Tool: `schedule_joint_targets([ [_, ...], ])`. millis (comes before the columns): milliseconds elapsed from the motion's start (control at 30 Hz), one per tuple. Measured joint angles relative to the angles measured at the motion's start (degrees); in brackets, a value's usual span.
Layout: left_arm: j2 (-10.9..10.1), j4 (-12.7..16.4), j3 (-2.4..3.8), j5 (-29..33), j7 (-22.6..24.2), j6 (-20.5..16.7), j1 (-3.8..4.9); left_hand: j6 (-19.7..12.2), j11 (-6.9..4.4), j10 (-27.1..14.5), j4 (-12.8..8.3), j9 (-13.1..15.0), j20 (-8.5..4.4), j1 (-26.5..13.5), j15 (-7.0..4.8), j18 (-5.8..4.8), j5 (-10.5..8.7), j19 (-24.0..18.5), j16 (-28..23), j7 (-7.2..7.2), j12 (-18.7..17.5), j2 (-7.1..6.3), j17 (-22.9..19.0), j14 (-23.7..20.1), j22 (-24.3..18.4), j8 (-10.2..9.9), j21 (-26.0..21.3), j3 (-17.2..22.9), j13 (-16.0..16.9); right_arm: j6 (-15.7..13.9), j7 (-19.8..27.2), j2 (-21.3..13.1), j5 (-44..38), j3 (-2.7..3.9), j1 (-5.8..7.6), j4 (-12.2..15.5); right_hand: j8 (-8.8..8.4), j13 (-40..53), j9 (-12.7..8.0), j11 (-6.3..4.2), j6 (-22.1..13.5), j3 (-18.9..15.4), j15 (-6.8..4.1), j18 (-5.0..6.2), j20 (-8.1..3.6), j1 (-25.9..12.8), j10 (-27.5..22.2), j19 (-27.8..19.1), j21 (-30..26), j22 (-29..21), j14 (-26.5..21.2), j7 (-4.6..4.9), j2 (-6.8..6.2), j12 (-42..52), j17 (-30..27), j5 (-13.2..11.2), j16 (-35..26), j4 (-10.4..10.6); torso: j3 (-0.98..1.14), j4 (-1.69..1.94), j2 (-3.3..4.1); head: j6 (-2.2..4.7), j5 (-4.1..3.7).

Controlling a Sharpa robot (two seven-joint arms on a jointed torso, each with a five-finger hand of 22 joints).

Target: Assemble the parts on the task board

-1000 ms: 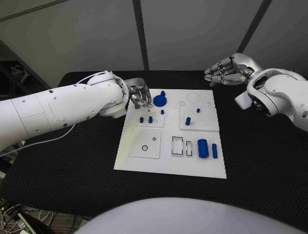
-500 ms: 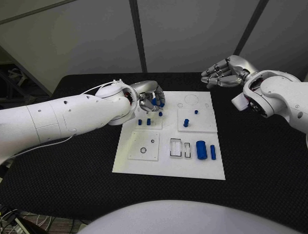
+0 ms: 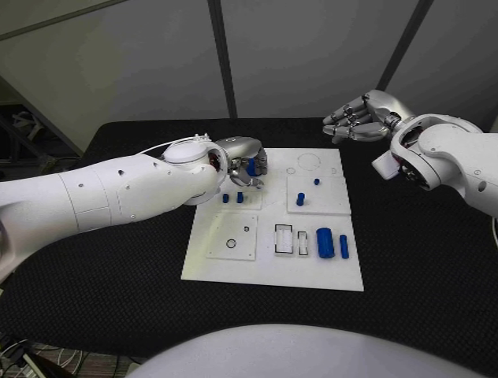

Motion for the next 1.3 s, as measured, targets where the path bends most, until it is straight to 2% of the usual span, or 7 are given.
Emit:
schedule_joint_targets([
  [67,0.3,-0.3,-0.01,-0.5,0.0,0.3,-0.07,0.2,-0.22,0.2,0.0,-0.2,-0.01,0.3,-0.08,-0.19,0.00,0.4,0.5,-0.23,-0.3,0.25,0.5,0.1,0.0,0.0,1.0,0.0,-0.2,0.0,0.0,0.0,0.0,0.00,0.00,0.0,0.00,0.0,0.0,0.00,0.0,0.0,0.00,0.00,0.00,0.0,0.0,0.0,0.0,0.0,0.0,0.00,0.00,0.0,0.0,0.0,0.0,0.0,0.01,0.00,-0.01,0.02,-0.01],
  [100,0.5,-0.6,-0.01,-0.8,0.0,0.4,-0.11,0.5,0.01,0.4,-0.2,-0.4,0.01,0.3,-0.09,-3.25,0.00,0.8,0.5,-0.08,-0.3,0.25,0.6,0.5,0.0,0.0,1.6,-0.2,-0.4,0.0,0.0,0.0,0.0,0.00,0.00,0.0,0.00,0.0,0.0,0.00,0.0,0.0,0.00,0.00,0.00,0.0,0.0,0.0,0.0,0.0,0.0,0.00,0.00,0.0,0.0,0.0,0.0,0.0,0.01,0.00,-0.02,0.03,-0.01],
  [467,1.5,-1.8,-0.01,-2.4,-0.1,2.2,-0.38,1.9,-0.21,2.3,-0.3,-1.2,-0.26,1.3,-0.32,-0.90,0.00,1.9,1.4,-0.51,-1.3,1.29,1.1,1.2,0.0,-0.2,4.3,0.0,-1.6,0.1,0.0,0.1,0.0,0.00,-0.02,0.0,0.00,0.0,0.0,0.00,0.0,0.0,0.00,0.00,0.00,0.0,0.0,0.0,0.0,0.0,0.0,0.00,0.00,0.0,0.0,0.0,0.0,0.0,0.04,0.00,-0.02,0.04,-0.10],
  [567,1.6,-2.0,-0.01,-2.6,-0.2,2.7,-0.45,2.3,-0.20,2.7,-0.6,-1.4,-0.19,1.6,-0.38,-3.97,0.00,2.2,1.6,-0.51,-1.6,1.60,1.1,1.2,0.0,-0.2,4.6,0.3,-1.9,0.1,0.0,0.1,0.0,0.00,-0.02,0.0,0.00,0.0,0.0,0.00,0.0,0.0,0.00,0.00,0.00,0.0,0.0,0.0,0.0,0.0,0.0,0.00,0.00,0.0,0.0,0.0,0.0,0.0,0.04,0.01,-0.02,-0.02,-0.13],
  [633,1.7,-2.2,-0.01,-2.7,-0.2,3.0,-0.50,2.6,-0.36,3.0,-0.8,-1.5,-0.19,1.6,-0.38,-3.91,0.01,2.2,1.6,-0.30,-1.7,1.59,1.1,1.2,0.0,-0.4,4.9,0.5,-2.1,0.1,0.0,0.1,0.0,0.00,-0.02,0.0,0.00,0.0,0.0,0.00,0.0,0.0,0.00,0.00,0.00,0.0,0.0,0.0,0.0,0.0,0.0,0.00,0.00,0.0,0.0,0.0,0.0,0.0,0.04,0.02,-0.02,-0.03,-0.16],
  [700,1.8,-2.4,-0.01,-2.8,-0.3,3.2,-0.53,2.8,-0.31,3.2,-0.8,-1.7,-0.32,1.9,-0.38,-1.69,0.01,2.4,1.6,-0.50,-2.0,1.87,1.0,1.2,0.0,-0.4,5.0,0.5,-2.3,0.1,0.0,0.1,0.0,0.00,-0.02,0.0,0.00,0.0,0.0,0.00,0.0,0.0,0.00,0.00,0.00,0.0,0.0,0.0,0.0,0.0,0.0,0.00,0.00,0.0,0.0,0.0,0.0,0.0,0.04,0.02,-0.02,-0.03,-0.16],
  [1300,2.7,-3.4,0.09,-3.2,-0.4,4.0,-0.89,4.0,-0.77,6.2,-2.4,-2.9,-0.60,3.7,-0.79,-1.72,0.01,3.1,2.0,-0.10,-3.9,3.01,0.7,1.6,0.0,-1.3,6.5,3.5,-3.9,0.2,0.0,0.3,0.0,0.00,-0.03,-0.1,0.00,0.0,0.0,0.00,0.0,-0.2,0.00,0.00,0.00,0.0,0.0,0.0,0.0,-0.1,0.0,0.00,0.00,0.0,0.0,0.0,0.0,-0.2,0.04,0.03,-0.03,-0.19,-0.27],
])
